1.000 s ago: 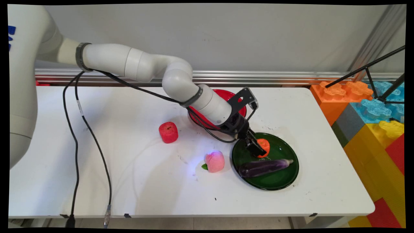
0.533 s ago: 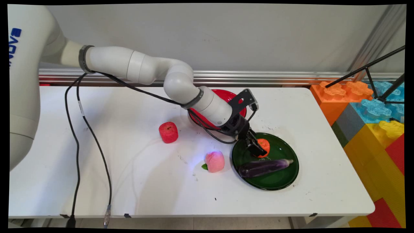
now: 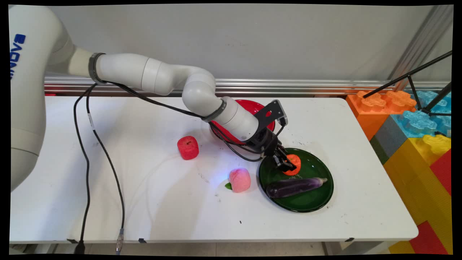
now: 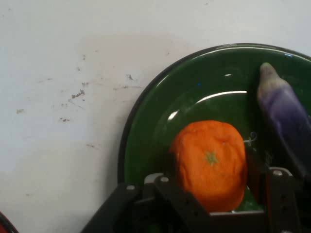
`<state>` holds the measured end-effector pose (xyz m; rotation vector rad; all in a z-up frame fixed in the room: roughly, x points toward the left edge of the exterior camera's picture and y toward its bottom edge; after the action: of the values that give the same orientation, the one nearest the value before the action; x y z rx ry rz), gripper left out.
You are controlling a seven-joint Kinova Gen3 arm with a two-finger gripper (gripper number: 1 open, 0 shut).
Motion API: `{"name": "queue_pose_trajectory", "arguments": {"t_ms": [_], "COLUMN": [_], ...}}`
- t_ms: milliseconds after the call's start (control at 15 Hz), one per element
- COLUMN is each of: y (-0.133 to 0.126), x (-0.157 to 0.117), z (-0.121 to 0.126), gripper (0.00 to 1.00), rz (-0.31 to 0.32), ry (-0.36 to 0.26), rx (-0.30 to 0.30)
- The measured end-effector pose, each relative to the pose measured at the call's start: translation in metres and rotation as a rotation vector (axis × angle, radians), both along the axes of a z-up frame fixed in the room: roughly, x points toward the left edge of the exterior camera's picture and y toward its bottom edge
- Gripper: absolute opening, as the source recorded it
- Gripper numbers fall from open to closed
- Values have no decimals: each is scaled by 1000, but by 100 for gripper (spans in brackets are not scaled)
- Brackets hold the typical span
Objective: Place the picked object on the table
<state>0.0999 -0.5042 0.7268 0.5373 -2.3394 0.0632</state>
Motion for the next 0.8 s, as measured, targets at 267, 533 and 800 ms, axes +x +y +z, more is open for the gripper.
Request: {"name": "queue_pose_trajectory", "arguments": {"t_ms": [267,533,800], "y": [3,8,13], "x": [0,-4,-8], "z": [1,10,27], "gripper": [0,0,0], "rz": [-9,-12,-7], "ry": [0,9,22], "rx": [-4,-4,-6]}}
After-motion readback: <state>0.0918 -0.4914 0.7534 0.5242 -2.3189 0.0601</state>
